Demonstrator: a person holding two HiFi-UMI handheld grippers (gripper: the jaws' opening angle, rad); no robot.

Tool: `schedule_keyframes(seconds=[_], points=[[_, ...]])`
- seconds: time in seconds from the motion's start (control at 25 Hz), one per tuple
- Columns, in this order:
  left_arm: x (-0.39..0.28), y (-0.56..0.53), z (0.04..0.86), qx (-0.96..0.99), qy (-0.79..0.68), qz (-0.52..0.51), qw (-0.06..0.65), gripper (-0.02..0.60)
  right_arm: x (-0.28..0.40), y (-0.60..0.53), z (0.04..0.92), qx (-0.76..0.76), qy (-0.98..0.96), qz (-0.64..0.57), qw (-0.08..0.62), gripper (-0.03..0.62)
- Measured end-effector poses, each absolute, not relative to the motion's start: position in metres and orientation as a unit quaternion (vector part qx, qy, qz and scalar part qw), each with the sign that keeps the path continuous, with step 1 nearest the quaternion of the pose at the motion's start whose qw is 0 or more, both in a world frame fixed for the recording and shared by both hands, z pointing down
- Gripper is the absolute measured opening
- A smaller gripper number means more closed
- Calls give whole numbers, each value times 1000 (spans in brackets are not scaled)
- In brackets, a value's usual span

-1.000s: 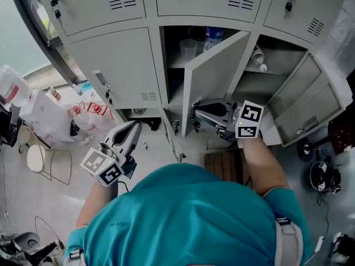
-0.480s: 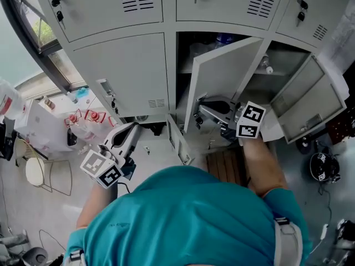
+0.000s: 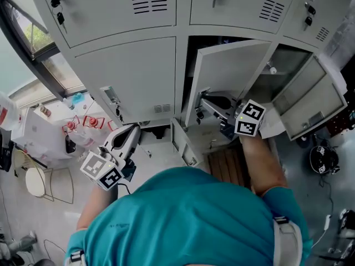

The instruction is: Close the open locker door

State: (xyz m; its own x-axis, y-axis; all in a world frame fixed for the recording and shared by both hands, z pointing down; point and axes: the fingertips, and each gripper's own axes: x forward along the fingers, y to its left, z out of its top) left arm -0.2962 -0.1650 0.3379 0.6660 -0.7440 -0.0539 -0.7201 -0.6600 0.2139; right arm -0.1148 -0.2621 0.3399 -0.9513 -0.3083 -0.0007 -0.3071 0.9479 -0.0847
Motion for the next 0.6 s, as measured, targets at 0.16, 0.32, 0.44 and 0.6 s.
schedule_keyframes(seconds=[0.16, 0.32, 0.44, 0.6], points=[[-308, -171, 342, 909, -400, -71, 93, 5, -121, -275, 340, -182, 983, -39, 7, 2], [-315, -175, 344, 910, -397, -71, 96, 3, -125, -288, 341, -208, 977, -39, 8, 2], [-320, -178, 344, 911, -395, -73, 97, 5, -128, -296, 341, -225, 973, -40, 11, 2], [-327, -180, 345, 910, -396, -75, 99, 5, -131, -306, 341, -245, 969, -40, 12, 2]])
